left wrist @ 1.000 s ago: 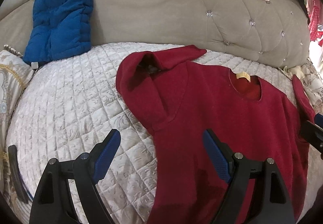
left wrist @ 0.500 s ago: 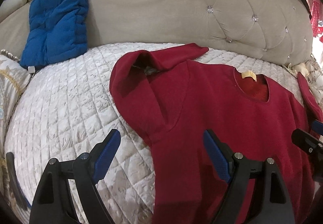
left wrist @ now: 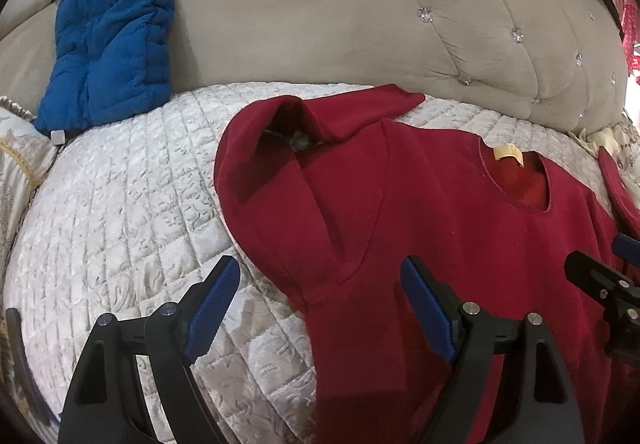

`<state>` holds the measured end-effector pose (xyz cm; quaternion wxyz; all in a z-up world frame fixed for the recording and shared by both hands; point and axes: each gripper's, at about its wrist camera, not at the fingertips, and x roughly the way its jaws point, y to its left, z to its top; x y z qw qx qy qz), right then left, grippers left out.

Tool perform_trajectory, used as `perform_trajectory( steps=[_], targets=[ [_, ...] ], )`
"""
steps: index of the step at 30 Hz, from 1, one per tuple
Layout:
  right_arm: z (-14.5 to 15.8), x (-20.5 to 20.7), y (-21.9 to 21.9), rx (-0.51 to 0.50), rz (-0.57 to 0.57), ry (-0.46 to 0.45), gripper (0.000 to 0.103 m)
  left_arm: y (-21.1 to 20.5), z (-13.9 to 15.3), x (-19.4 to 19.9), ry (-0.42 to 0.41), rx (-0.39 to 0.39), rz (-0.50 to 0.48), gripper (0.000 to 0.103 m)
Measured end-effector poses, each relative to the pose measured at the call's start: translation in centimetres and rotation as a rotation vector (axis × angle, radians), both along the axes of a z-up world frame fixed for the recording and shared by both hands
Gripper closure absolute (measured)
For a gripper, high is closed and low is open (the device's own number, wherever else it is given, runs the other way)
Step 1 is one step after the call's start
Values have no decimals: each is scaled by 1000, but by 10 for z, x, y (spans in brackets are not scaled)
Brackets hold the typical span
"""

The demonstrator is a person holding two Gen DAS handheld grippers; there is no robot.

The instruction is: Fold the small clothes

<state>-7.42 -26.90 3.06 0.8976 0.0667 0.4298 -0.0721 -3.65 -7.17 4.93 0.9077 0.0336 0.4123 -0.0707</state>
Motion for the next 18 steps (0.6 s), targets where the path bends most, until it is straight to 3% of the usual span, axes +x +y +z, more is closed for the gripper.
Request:
perform_trajectory(
  steps=[18],
  targets=[
    [-5, 17, 9, 0, 34, 2, 0, 9, -7, 6, 18, -6, 9, 39]
  ],
)
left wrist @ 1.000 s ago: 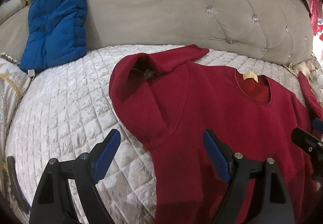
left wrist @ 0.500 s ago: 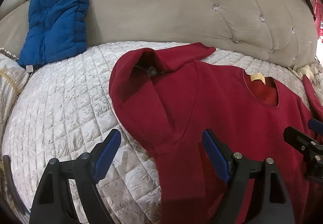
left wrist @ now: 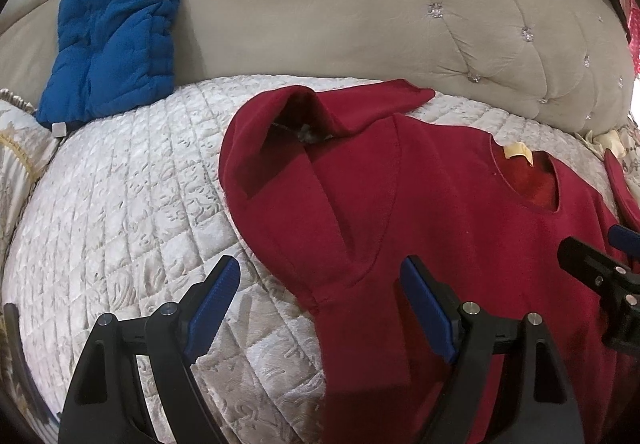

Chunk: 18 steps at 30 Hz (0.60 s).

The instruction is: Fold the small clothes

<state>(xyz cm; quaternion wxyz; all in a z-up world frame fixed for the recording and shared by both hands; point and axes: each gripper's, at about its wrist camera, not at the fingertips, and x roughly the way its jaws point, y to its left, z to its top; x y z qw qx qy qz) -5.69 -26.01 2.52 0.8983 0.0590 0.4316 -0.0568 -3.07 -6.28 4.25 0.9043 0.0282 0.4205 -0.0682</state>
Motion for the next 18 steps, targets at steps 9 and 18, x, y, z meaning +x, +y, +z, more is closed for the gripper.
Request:
perform_trajectory(
  steps=[9, 18],
  targets=[
    [-4, 3, 2, 3, 1, 8, 0, 2, -2, 1, 2, 5, -3, 39],
    [-2, 10, 0, 9, 7, 8, 0, 5, 4, 4, 36, 8, -12, 39]
  ],
)
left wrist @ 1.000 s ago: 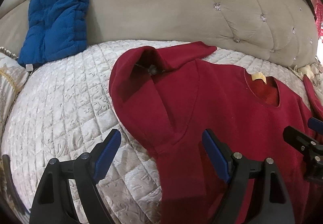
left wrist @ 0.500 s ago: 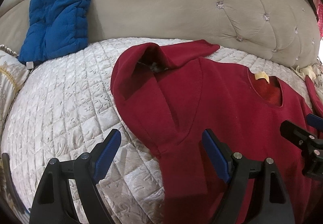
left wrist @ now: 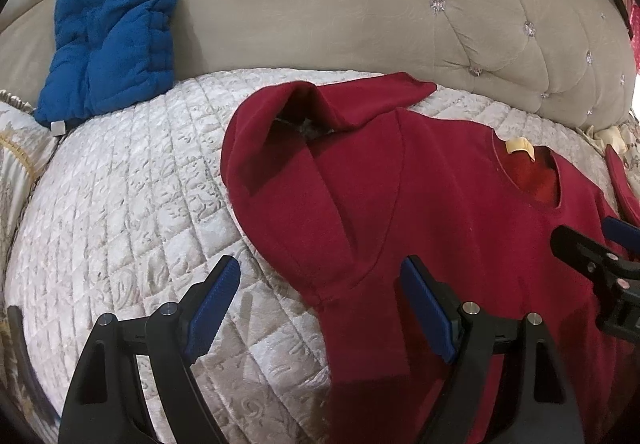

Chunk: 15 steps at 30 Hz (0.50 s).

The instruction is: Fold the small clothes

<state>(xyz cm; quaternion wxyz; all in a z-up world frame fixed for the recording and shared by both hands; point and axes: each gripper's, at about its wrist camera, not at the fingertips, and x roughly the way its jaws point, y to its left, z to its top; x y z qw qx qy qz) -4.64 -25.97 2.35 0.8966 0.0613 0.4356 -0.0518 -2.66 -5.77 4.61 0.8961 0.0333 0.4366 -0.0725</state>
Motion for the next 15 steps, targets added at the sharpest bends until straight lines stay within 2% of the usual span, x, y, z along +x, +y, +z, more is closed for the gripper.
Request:
perform_trajectory(
  steps=[7, 11, 14, 15],
  targets=[
    [5, 20, -5, 25, 12, -13, 0, 5, 13, 26, -35, 53, 23, 39],
    [7, 44, -10, 120, 41, -17, 0, 13, -1, 39, -16, 43, 60, 40],
    [8, 68, -11, 149, 46, -24, 2, 21, -12, 49, 21, 36, 77, 43],
    [9, 78, -10, 151, 49, -26, 5, 23, -13, 51, 26, 30, 82, 43]
  ],
)
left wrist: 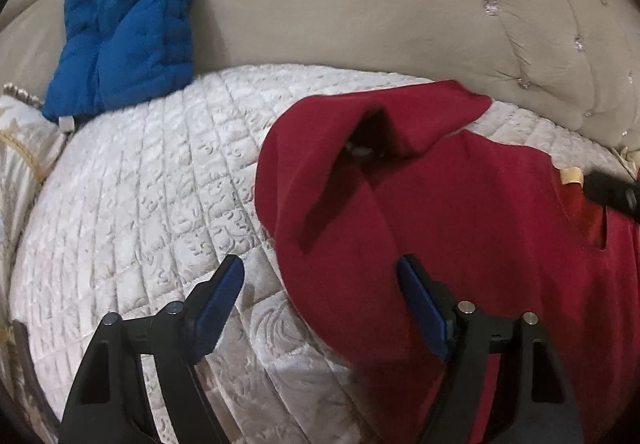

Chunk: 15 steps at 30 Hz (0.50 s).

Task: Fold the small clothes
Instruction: 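Grasp the sweater sleeve cuff with the right gripper and lift it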

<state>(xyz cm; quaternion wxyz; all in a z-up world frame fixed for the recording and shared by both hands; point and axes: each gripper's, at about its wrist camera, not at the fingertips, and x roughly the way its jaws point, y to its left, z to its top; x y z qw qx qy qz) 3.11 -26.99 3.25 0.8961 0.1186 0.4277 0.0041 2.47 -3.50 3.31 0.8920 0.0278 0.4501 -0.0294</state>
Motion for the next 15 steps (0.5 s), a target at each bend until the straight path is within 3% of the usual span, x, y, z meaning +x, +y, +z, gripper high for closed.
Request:
perform_trajectory(
  steps=[2, 8, 15],
  targets=[
    [1, 23, 4, -7, 5, 2, 10, 7, 0, 3, 0, -12, 19, 43],
    [-10, 83, 17, 6, 11, 2, 10, 15, -7, 11, 19, -26, 39, 43],
    [-45, 136, 14, 146, -38, 59, 17, 13, -11, 15, 18, -15, 33, 43]
  ],
)
